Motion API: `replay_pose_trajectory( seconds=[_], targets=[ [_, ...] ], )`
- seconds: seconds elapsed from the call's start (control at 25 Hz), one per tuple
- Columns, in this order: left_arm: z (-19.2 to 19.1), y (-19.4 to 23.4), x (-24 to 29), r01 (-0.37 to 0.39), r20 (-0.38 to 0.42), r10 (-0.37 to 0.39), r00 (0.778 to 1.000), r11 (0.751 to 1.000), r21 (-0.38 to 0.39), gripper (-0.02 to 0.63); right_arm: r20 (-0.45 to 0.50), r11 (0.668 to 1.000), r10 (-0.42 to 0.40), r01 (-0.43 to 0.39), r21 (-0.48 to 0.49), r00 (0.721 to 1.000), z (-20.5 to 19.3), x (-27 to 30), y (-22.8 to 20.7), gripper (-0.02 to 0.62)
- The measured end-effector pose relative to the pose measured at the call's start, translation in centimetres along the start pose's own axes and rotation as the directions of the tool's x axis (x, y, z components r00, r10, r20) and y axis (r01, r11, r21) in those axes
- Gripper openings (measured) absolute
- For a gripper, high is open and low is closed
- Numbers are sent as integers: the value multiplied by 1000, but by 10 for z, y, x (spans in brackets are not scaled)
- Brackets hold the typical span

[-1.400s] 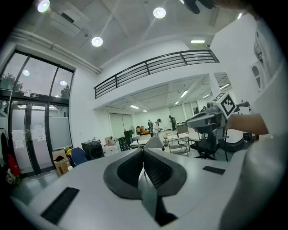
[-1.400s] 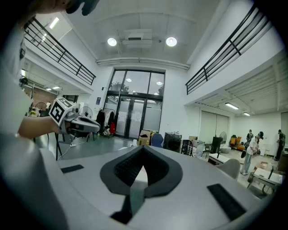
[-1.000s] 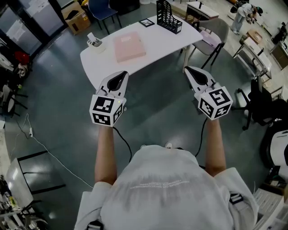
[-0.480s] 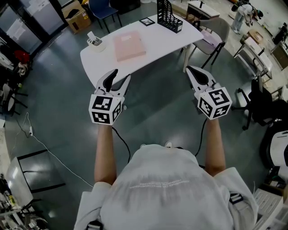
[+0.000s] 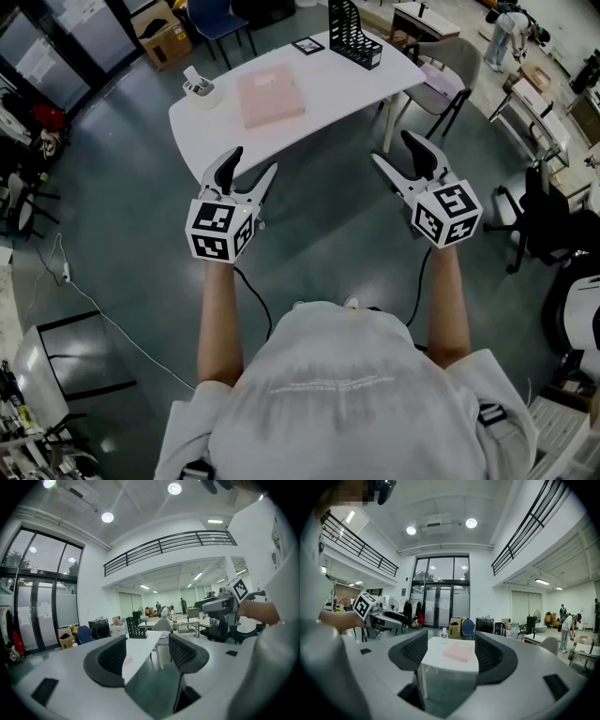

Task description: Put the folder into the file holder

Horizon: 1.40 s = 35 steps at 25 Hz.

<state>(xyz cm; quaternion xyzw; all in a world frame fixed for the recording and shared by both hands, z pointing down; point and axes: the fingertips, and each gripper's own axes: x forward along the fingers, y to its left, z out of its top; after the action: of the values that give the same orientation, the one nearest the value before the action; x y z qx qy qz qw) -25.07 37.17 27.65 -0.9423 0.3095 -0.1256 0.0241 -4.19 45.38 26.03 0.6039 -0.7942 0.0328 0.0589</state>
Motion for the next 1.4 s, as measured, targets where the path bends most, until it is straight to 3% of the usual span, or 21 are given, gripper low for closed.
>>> replay_pose_trajectory(
  seconds=[0.24, 0.48, 0.76, 1.08, 1.4],
  targets=[
    [-1, -5, 3, -27, -4, 27, 1000, 1000, 15, 338, -19, 1000, 26, -26, -5, 999, -8, -1, -1, 322],
    [-5, -18, 10, -20, -27, 20, 999, 1000, 7, 344, -29, 999, 50, -50, -4, 998, -18, -3, -5, 322],
    [-10, -49, 30, -7, -58, 6, 998, 1000, -12, 344, -39, 999, 52, -51, 18, 998, -31, -13, -35, 321],
    [-10, -77, 56, -49, -74, 46, 996, 998, -40, 344, -44, 996, 80, -79, 40, 996, -47, -26, -78, 321],
    [-16, -76, 70, -85, -99, 77, 992, 993, -80, 344, -42, 990, 120, -117, 77, 992, -51, -16, -96, 321]
  ],
)
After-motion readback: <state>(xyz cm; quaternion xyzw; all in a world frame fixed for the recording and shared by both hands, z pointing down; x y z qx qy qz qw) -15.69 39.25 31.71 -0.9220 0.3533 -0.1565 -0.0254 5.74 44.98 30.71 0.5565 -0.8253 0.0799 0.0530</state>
